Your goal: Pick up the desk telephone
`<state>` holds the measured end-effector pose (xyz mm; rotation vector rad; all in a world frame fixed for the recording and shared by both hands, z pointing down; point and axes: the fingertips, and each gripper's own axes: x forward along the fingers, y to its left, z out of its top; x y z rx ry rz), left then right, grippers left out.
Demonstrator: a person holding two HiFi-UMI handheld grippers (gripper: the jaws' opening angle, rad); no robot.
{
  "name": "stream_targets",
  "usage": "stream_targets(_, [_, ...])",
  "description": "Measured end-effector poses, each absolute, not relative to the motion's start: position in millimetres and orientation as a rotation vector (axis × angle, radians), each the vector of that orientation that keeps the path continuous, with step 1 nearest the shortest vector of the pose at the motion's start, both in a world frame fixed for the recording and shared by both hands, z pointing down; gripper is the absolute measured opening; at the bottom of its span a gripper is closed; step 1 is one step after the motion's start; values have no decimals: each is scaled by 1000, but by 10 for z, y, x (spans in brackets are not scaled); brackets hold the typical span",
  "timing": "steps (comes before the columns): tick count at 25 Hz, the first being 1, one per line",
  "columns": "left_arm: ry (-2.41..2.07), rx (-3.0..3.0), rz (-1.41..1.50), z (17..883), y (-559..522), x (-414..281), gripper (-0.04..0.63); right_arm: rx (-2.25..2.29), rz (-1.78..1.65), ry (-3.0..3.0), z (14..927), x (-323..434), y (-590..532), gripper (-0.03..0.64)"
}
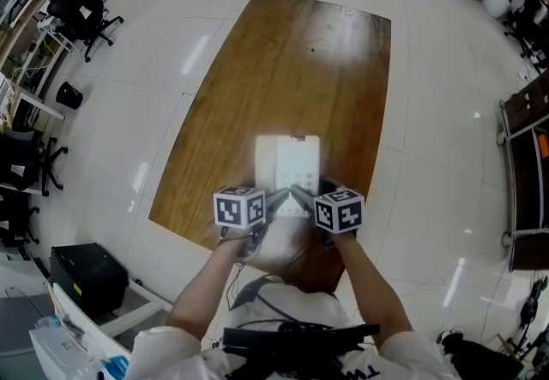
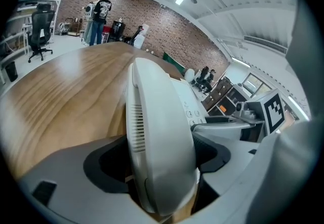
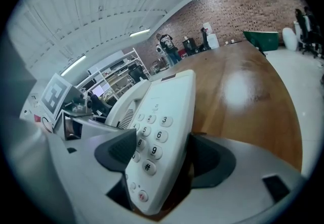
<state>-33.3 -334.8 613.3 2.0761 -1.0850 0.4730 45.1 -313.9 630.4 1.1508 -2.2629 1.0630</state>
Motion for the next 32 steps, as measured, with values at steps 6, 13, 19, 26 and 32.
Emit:
stream_targets(6, [-1125, 2062, 447, 6115, -3333, -352, 354, 1163, 1086, -2278, 6256, 424, -3124, 325])
stream_targets(13, [-1190, 2135, 425, 5923, -3308, -357, 353, 1211, 1061, -2303, 6147, 454, -3125, 321])
stream_targets(19, [-1212, 2174, 365, 5682, -3291, -392, 351, 1249, 973, -2362, 5895, 427, -3119, 324])
stream_targets(26, [-1246, 2255, 308, 5299, -3256, -387, 350, 1298, 892, -2423, 5524, 433, -3099, 324])
stream_targets(32, [-1275, 2344, 202, 4842, -3183, -407, 350, 1369, 759, -2485, 5039, 418, -3058, 322])
